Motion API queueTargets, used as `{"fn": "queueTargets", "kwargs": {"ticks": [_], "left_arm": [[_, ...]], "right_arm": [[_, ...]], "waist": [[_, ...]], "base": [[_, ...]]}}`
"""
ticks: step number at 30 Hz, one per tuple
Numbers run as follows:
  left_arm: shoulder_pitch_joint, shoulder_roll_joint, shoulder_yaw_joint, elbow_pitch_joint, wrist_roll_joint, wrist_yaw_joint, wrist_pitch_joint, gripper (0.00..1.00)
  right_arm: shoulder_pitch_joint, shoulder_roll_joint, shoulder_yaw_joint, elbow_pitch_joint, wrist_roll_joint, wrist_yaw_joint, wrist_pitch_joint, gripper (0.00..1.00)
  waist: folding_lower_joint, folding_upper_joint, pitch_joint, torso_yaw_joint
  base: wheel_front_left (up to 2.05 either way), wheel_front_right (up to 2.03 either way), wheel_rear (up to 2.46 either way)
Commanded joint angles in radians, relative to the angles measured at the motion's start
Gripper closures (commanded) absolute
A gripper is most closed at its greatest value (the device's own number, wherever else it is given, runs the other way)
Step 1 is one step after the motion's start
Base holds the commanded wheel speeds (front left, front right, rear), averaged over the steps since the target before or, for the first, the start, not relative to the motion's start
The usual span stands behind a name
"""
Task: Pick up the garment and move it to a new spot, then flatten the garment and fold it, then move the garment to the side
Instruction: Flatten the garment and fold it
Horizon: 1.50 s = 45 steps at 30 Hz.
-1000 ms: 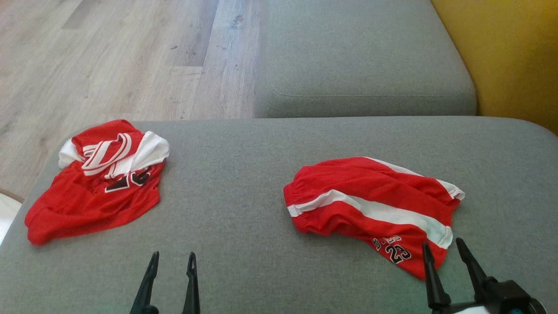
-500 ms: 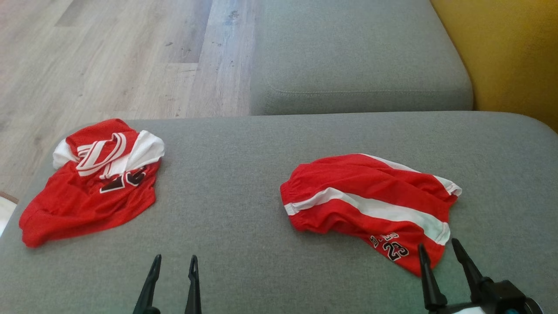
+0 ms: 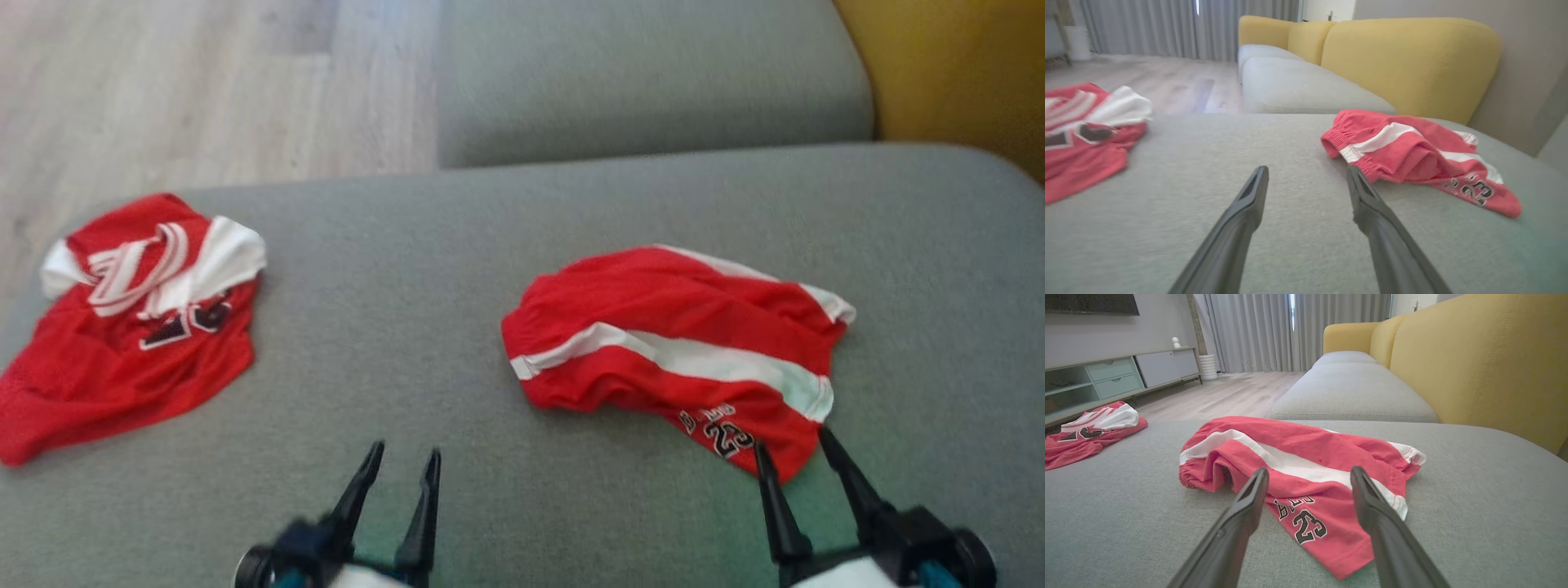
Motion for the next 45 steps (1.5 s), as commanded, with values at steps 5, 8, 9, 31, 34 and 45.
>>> {"fn": "queueTargets", "kwargs": {"ticks": [5,8,9,31,34,45], "left_arm": [[-0.206,-0.007,-0.052,0.119,-0.193,-0.044,-0.01,0.0],[-0.316,-0.007,-0.112,0.207,-0.293,-0.05,-0.01,0.0],[-0.35,-0.007,-0.14,0.229,-0.334,-0.05,-0.01,0.0],[-0.563,0.066,-0.463,0.359,-0.817,-0.051,-0.008,0.0],[-0.555,0.089,-0.499,0.296,-0.837,-0.051,-0.009,0.0],[-0.523,0.125,-0.504,0.191,-0.838,-0.051,-0.009,0.52]], "right_arm": [[-0.101,-0.01,0.038,-0.05,-0.034,0.007,-0.006,0.0],[-0.13,-0.01,0.047,-0.064,-0.045,0.007,-0.006,0.0],[-0.14,-0.01,0.053,-0.067,-0.049,0.007,-0.006,0.0],[-0.175,-0.01,0.054,-0.084,-0.038,0.007,-0.006,0.0],[-0.165,-0.01,0.048,-0.085,-0.036,0.007,-0.006,0.0],[-0.16,-0.01,0.053,-0.079,-0.027,0.007,-0.006,0.0]], "waist": [[-0.0001,0.0,0.105,-0.063],[-0.0001,0.0,0.155,-0.088],[-0.0001,0.0,0.17,-0.098],[-0.0001,0.0,0.212,-0.19],[-0.0001,0.0,0.203,-0.181],[-0.0001,0.0,0.189,-0.171]], "base": [[0.0,0.0,0.0],[0.0,0.0,0.0],[0.0,0.0,0.0],[0.0,0.0,0.0],[0.0,0.0,0.0],[0.0,0.0,0.0]]}}
